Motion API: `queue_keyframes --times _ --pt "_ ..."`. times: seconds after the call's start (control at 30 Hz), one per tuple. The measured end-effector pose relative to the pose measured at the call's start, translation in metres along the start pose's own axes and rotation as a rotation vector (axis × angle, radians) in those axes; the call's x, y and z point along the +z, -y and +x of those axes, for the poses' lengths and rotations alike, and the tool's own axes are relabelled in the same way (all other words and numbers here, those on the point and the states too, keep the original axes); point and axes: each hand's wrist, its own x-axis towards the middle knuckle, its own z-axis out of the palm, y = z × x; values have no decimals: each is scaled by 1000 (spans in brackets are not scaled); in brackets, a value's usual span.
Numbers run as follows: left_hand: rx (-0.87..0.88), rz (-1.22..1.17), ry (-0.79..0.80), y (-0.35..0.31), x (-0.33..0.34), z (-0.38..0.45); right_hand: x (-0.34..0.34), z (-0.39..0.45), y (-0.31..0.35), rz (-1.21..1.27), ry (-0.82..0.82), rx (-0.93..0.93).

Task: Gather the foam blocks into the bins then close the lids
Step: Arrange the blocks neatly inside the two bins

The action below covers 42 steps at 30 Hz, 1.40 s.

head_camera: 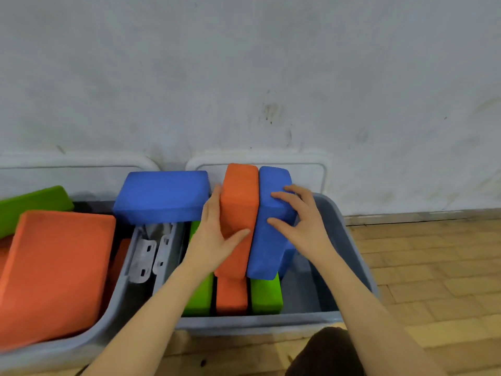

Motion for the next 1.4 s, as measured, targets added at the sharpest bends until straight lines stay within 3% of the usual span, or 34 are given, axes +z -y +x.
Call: queue_keyframes --times 0.13,0.3,0.6,0.77,0.93,1.1,1.3,1.4 --pt "154 289 58 2 -19 8 1 2 4 -154 148 45" --pt "167 354 216 -6 -28 22 -3 -2 11 -173 153 132" --pt "291 249 12 -37 7 16 -42 -17 10 -5 18 83" --pt "344 163 4 -55 61 16 -92 -32 -12 -67 -29 61" --pt "441 351 19 -61 103 3 -117 -56 -40 -108 -49 99" --pt "535 388 -38 -58 112 2 -129 -64 -48 -120 -51 102" --pt "442 329 -27 -51 103 2 -126 -54 -44 -184 -19 114" --pt "264 372 119 -50 100 9 -118 -50 -46 -192 0 152"
